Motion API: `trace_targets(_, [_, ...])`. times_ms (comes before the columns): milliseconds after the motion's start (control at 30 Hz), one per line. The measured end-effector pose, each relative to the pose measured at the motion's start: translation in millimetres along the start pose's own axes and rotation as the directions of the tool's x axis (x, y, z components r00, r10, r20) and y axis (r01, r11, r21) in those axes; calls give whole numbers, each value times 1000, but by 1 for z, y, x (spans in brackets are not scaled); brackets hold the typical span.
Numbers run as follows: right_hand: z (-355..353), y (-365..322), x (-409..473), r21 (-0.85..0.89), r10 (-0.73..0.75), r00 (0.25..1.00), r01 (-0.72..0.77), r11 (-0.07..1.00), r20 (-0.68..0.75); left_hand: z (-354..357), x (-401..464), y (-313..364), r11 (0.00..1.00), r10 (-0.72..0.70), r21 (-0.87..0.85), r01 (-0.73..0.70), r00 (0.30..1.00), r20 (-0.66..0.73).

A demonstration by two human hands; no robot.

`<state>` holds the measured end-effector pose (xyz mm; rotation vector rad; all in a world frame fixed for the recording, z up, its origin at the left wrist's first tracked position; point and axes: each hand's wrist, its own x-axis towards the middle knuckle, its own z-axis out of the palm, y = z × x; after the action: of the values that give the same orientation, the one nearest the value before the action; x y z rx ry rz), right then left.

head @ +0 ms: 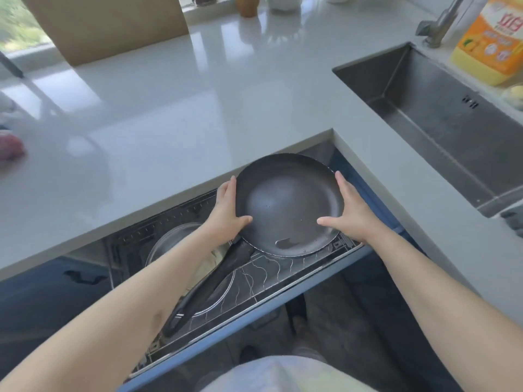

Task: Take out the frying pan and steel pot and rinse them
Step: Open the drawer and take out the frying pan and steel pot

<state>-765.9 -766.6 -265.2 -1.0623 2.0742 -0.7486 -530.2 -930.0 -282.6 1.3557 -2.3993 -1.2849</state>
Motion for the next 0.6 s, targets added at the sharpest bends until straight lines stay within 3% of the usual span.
trace_targets(267, [-31,-48,72,74,-74,993,81,994,-98,-65,78,41,996,83,34,-81,994,-76])
trace_targets(600, [-67,-68,227,73,-64,991,73,995,-121,-96,232,73,1000,-5,19,7,994,-105])
